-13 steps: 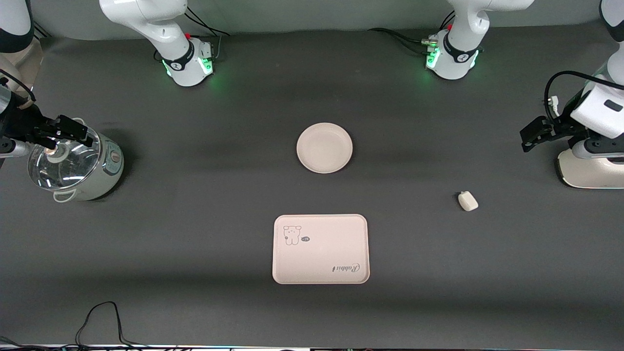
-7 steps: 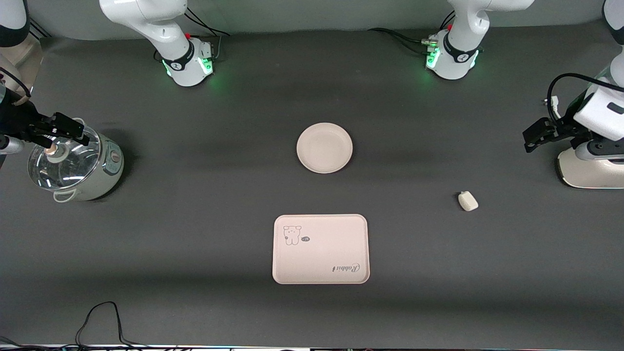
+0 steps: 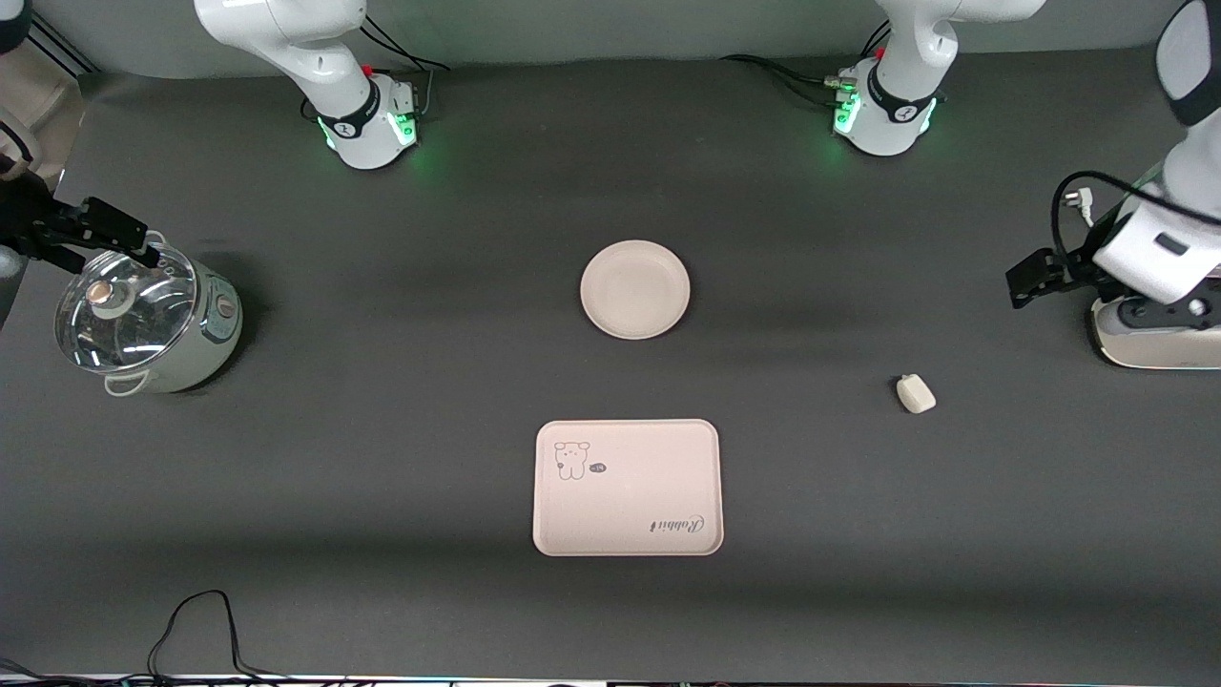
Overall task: Place bun in plate and plate on tray
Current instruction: 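Reach the left gripper down toward the small white bun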
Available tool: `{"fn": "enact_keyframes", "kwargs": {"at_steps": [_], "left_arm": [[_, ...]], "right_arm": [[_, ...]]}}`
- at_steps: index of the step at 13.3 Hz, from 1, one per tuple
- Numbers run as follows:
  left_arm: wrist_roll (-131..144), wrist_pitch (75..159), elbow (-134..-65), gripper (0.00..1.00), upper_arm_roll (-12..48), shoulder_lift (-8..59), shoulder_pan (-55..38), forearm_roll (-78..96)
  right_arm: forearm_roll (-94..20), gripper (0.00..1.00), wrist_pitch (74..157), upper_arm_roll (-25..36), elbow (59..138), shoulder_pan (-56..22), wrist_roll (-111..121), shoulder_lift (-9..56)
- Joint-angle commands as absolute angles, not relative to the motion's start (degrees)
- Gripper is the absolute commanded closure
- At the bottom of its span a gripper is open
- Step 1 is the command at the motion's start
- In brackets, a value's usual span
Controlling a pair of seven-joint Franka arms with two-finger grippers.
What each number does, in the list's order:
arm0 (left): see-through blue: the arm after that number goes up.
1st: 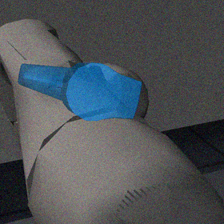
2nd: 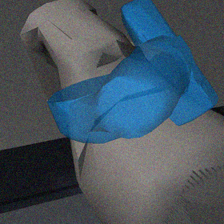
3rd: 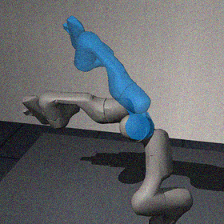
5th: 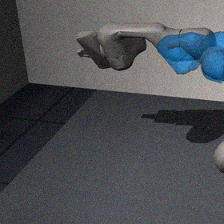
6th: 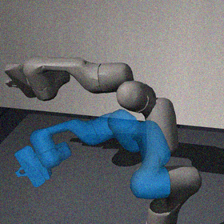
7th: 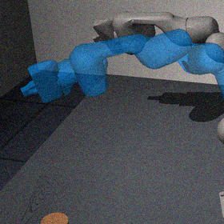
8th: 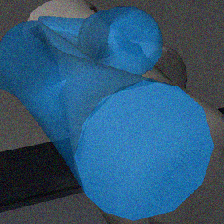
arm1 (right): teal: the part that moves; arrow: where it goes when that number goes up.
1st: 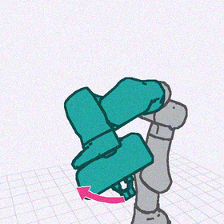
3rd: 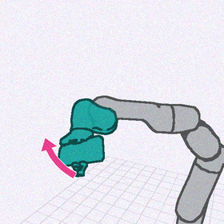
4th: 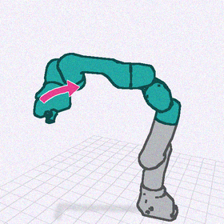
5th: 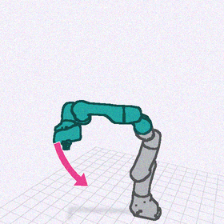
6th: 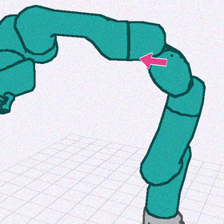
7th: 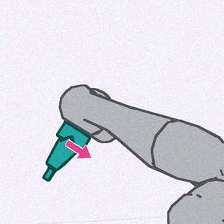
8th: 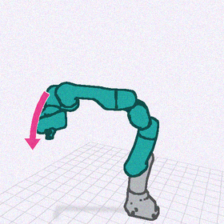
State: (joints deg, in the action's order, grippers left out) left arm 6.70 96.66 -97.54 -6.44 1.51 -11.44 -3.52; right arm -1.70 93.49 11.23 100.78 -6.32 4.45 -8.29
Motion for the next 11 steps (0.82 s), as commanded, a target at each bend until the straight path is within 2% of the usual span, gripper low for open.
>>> {"fn": "enact_keyframes", "kwargs": {"at_steps": [1,5,8,11], "left_arm": [[6.2,97.0,-98.0,0.00,-7.1,6.6,-12.5,-3.3],[7.0,104.7,-100.9,0.00,-7.1,15.1,-11.7,2.6],[6.9,117.6,-108.3,0.00,-7.2,19.0,-10.5,4.2],[6.9,126.8,-112.2,0.00,-7.2,23.2,-9.9,4.4]], "right_arm": [[-1.4,0.00,92.7,11.3,100.3,-6.2,4.7,-8.7],[-1.6,0.00,92.6,10.5,100.5,-6.9,4.9,-8.2],[-1.5,0.00,92.5,10.5,100.9,-8.1,4.7,-7.9],[-1.5,0.00,92.5,10.5,100.8,-8.3,4.3,-7.8]]}}
